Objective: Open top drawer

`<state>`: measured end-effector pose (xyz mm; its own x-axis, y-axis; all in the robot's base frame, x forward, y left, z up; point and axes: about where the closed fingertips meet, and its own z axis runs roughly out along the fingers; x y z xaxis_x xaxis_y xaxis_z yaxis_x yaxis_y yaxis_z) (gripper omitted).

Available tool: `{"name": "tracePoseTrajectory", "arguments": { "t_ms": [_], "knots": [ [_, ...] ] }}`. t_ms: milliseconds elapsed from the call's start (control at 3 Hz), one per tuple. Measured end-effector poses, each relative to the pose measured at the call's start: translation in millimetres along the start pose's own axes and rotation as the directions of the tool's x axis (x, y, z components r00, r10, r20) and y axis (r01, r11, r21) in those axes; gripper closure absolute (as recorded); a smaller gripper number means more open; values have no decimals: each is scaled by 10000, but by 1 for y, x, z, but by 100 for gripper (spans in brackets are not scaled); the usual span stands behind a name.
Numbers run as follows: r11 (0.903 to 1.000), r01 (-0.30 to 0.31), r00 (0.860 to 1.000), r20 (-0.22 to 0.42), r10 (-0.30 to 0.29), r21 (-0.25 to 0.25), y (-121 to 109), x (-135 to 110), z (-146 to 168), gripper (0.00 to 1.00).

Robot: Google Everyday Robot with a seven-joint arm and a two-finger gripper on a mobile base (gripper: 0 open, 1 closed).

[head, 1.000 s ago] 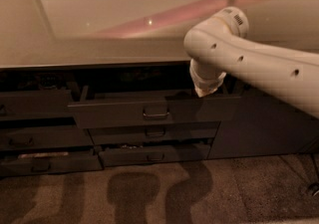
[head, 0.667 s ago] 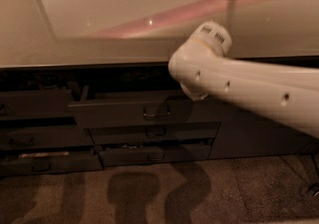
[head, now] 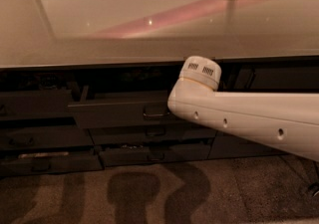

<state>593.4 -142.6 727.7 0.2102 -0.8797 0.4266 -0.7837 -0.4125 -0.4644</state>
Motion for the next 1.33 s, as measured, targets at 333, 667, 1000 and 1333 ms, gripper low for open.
{"name": "tracePoseTrajectory", "arguments": {
  "t_ms": [333, 667, 1000, 1333],
  "knots": [
    [9988, -399, 9956, 856, 373, 289, -8, 8, -5, 100],
    [9956, -601, 9720, 2311, 420, 717, -13, -1, -11, 100],
    [9941, -225, 9492, 3143, -122, 1065, -16, -9, -16, 100],
    [9909, 377, 9323, 3524, -814, 1291, -16, -14, -17, 100]
  ]
}}
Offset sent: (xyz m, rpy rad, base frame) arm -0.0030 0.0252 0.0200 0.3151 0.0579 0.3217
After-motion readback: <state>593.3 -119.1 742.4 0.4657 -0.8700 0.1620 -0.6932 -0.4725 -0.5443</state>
